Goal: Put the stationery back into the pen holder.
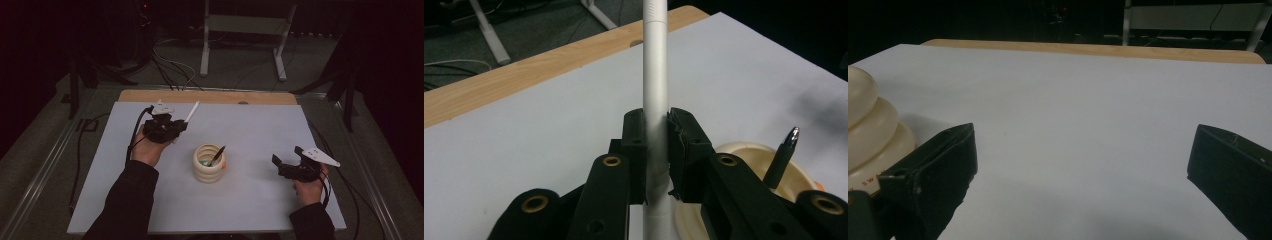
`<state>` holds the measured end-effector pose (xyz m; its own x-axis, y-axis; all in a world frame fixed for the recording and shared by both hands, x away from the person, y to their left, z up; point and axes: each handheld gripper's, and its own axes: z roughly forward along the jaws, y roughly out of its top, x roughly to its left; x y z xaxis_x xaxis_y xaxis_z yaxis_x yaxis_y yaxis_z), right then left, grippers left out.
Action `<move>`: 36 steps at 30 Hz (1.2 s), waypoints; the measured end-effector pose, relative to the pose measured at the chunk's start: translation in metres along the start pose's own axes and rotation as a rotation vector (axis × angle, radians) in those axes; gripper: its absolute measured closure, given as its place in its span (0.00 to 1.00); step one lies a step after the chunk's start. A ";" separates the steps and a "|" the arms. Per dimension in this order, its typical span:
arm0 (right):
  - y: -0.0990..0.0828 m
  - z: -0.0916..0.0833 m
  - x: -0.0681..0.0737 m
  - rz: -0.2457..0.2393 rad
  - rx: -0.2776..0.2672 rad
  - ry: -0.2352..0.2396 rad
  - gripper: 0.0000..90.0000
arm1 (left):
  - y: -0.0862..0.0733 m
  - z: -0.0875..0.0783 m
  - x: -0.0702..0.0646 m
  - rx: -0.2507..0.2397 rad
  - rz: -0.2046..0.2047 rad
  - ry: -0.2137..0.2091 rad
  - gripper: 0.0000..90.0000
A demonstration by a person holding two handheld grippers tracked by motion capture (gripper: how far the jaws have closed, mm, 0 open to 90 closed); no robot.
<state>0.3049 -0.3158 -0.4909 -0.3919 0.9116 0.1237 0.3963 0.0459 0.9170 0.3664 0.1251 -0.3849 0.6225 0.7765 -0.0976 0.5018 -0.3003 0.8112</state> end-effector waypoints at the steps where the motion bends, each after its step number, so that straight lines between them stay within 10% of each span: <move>1: 0.000 0.000 0.000 -0.001 0.000 0.000 0.00 | 0.000 0.000 -0.001 -0.002 0.001 0.000 0.88; 36: 0.000 0.000 0.000 0.001 -0.002 0.002 0.00 | 0.000 0.019 -0.028 -0.021 0.030 -0.048 0.88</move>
<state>0.3049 -0.3159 -0.4907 -0.3928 0.9111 0.1253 0.3949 0.0441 0.9177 0.3599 0.0927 -0.3930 0.6654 0.7398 -0.1000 0.4703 -0.3113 0.8258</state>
